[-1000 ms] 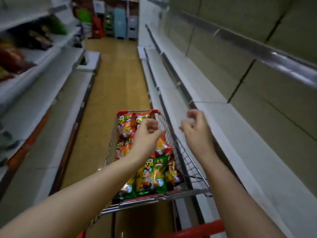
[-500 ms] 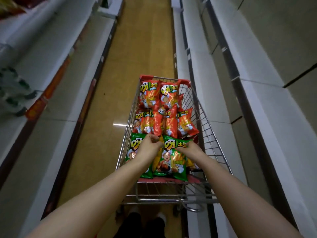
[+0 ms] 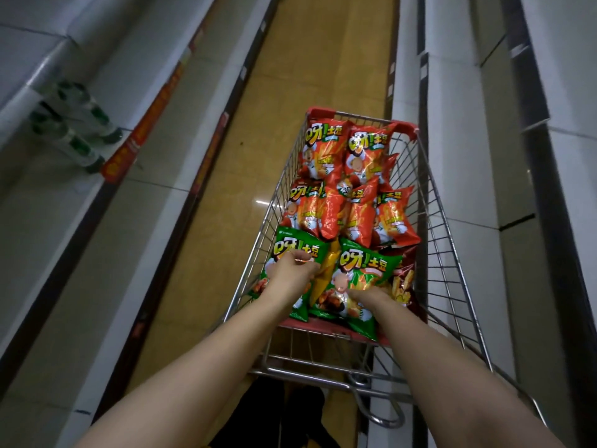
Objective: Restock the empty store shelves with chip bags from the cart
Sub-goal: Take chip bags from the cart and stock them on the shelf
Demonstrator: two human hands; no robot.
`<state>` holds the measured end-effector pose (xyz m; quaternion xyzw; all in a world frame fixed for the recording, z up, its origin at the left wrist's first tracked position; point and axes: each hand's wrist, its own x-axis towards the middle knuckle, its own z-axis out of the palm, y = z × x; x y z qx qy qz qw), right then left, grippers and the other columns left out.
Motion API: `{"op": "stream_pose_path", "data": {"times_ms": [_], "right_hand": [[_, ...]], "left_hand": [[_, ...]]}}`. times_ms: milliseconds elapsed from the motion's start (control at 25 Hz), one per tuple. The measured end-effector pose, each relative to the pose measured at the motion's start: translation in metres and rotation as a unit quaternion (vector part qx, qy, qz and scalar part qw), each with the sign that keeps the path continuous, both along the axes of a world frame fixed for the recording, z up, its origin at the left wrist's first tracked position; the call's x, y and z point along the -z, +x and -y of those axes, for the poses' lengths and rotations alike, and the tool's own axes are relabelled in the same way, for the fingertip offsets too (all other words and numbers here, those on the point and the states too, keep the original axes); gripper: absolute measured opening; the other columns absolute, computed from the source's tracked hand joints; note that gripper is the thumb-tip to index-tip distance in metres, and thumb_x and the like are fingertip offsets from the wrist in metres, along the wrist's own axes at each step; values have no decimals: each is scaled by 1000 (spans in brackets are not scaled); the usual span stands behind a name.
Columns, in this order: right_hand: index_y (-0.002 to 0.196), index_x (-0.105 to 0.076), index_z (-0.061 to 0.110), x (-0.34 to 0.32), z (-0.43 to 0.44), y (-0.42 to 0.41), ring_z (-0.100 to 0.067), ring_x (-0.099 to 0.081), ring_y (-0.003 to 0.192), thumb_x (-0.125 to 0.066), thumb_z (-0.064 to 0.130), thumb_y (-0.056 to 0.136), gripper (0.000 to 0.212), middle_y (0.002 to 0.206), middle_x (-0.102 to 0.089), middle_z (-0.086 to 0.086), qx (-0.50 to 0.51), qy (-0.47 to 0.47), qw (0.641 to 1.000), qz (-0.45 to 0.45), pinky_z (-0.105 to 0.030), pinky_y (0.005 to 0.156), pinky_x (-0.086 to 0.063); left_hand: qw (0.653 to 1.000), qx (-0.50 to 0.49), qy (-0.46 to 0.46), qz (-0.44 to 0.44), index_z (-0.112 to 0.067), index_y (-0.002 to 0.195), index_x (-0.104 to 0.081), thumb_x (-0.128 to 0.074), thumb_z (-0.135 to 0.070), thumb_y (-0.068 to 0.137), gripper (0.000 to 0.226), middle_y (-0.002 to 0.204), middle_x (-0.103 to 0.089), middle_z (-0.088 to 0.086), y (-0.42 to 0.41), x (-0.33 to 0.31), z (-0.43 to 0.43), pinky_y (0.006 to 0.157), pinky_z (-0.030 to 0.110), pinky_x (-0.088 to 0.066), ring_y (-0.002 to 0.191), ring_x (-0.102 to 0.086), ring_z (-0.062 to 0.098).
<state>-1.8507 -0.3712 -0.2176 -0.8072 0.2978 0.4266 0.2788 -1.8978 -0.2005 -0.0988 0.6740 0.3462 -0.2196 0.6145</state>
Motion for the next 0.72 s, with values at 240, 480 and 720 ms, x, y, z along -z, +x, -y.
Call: {"op": "stream_pose_path", "data": {"times_ms": [240,480,720], "right_hand": [[138,-34,0,-26,15,-1,-32,-49,122,-73,47,74,89,137,-47,-15,52,5,996,67,-40,100,-43],[123,-52,6,-91,38,-12,-30,-57,110,-76,33,75,60,122,-59,-11,116,32,980,156,-35,93,-47],[103,-55,18,-168,29,-39,-29,-66,94,-83,36,58,56,108,-67,-8,199,126,927,291,-47,89,-52]], "left_hand": [[998,46,3,31,-10,112,-50,-57,-16,91,22,85,-55,2,3,-1,11,60,25,-39,75,-52,12],[991,116,-7,71,-7,123,-48,-58,-19,91,36,97,-57,8,9,-16,30,75,33,-40,88,-52,23],[974,167,-81,130,-11,148,-23,-60,-46,87,79,150,-34,8,11,-53,39,103,36,-36,134,-39,27]]}}
